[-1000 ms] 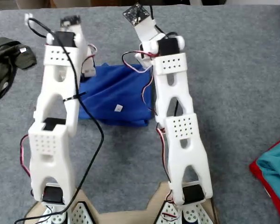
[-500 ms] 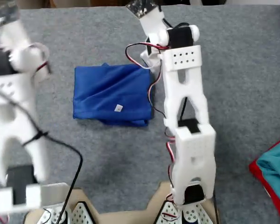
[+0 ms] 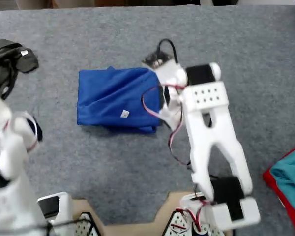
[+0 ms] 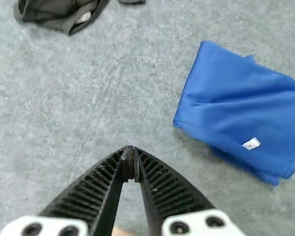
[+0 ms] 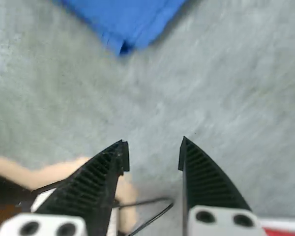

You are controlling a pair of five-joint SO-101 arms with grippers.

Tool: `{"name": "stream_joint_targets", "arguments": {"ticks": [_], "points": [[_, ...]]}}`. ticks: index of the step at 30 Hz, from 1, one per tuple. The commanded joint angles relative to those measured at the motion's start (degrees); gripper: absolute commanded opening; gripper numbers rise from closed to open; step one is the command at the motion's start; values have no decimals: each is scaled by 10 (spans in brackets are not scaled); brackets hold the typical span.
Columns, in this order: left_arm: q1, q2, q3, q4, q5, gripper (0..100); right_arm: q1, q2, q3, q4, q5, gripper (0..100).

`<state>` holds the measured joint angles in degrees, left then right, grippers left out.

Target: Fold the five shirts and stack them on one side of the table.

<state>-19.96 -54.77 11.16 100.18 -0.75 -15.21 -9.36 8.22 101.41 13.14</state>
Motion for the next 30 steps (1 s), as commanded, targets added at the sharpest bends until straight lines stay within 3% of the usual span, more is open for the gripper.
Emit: {"name": "stream_joint_targets", "arguments": {"ticks": [1,5,9,19,23,30], "points": [[-5,-68,47,5,-39,19,-27,-52,62,1,-178,188],[-6,-107,109,5,-57,19,-84,-44,85,-45,-458,191],[-7,-119,123,5,-57,19,-116,-12,86,-160,-613,192],[-8,-119,127,5,-57,19,-161,129,82,-331,-841,376],[-8,-119,127,5,-57,19,-204,182,80,-414,-959,355],[-8,-119,127,5,-57,19,-202,281,80,-569,-1020,304]]}}
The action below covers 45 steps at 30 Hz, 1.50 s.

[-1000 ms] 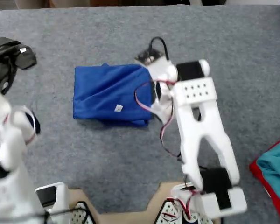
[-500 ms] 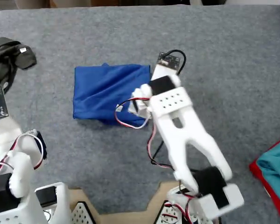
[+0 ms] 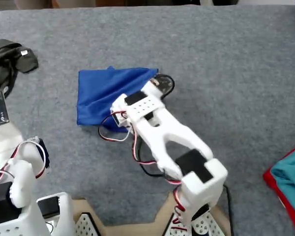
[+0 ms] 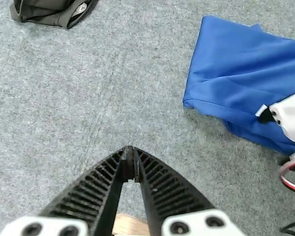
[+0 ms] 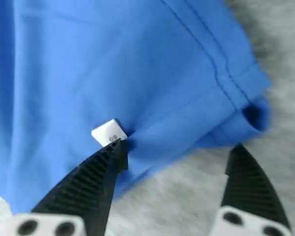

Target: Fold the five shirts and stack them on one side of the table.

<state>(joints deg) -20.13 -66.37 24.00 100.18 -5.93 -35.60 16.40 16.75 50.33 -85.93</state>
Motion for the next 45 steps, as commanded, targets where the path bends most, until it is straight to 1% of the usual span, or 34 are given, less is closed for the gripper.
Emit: {"name": "stream_joint_targets", "arguments": {"ticks": [1,4,6,10,11,13,17,19,20,24,29,39,42,45], "points": [[-6,-3,-1,5,-5,19,9,36,-6,-74,-34,299],[-6,-3,-1,5,-5,19,31,69,-7,-96,-49,300],[-6,-3,-1,5,-5,19,45,76,-21,-92,-53,300],[-6,-3,-2,5,-5,19,67,79,-29,-92,-47,298],[-6,-3,-3,5,-5,19,69,79,-28,-92,-42,284],[-6,-3,-4,5,-5,19,70,79,-26,-86,-30,216],[-5,-3,-4,5,-5,19,71,79,-29,-66,-26,0],[-5,-3,-4,5,-5,19,72,78,-28,-67,-26,22],[-5,-3,-4,5,-5,19,73,76,-28,-67,-26,7],[-5,-6,-4,5,-5,19,77,74,-39,-39,-25,5],[-5,-7,-4,5,-5,19,77,74,-84,36,13,5],[-5,-7,-4,5,-5,19,73,70,-200,219,60,5],[-5,-7,-4,5,-5,19,73,42,-232,267,68,5],[-5,-7,-4,5,-5,19,78,-10,-245,284,69,5]]}}
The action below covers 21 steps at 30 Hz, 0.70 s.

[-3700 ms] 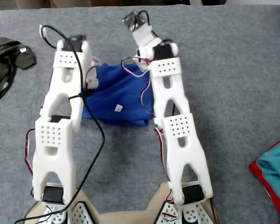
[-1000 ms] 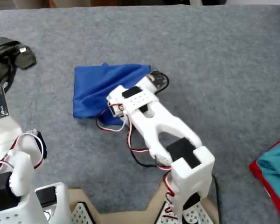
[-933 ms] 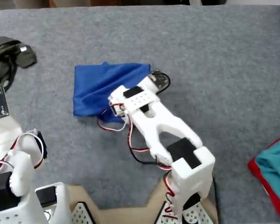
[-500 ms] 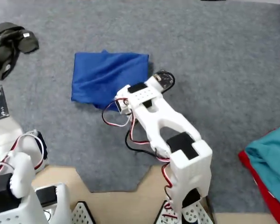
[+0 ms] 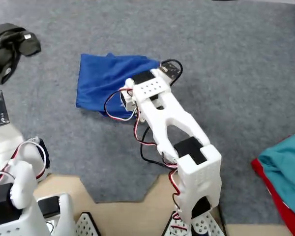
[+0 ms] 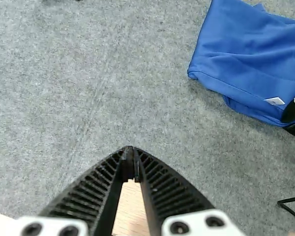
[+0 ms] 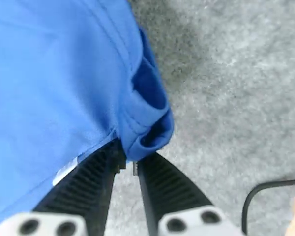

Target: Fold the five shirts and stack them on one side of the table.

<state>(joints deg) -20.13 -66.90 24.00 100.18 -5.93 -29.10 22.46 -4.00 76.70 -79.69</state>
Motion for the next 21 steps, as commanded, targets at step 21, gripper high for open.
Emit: {"name": "stream_joint_targets", "arguments": {"ticks": [21], "points": [[-5,-2,-5,6,-5,19,203,-216,-31,-28,49,5]]}}
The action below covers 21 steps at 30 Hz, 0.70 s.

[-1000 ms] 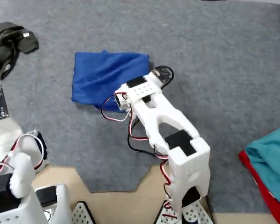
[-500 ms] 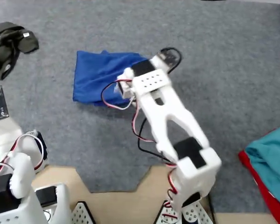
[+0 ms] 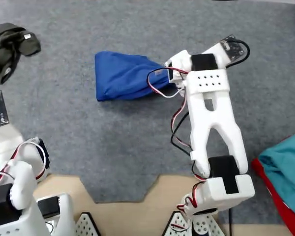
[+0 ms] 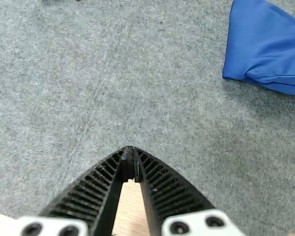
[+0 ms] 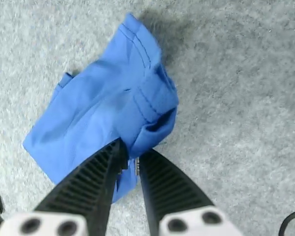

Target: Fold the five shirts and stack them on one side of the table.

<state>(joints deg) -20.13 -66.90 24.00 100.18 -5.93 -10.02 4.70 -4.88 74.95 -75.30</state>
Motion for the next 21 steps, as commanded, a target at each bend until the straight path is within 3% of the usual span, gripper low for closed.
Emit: {"name": "stream_joint_targets", "arguments": {"ticks": [1,9,18,21], "points": [[-5,-2,-5,6,-5,19,10,-37,-22,-11,5,5],[-5,-2,-5,6,-5,19,-65,14,-29,-80,2,5],[-26,-2,-42,5,-4,19,-101,58,-81,-46,5,5],[6,-2,-43,5,-4,19,-101,63,-65,-41,10,6]]}}
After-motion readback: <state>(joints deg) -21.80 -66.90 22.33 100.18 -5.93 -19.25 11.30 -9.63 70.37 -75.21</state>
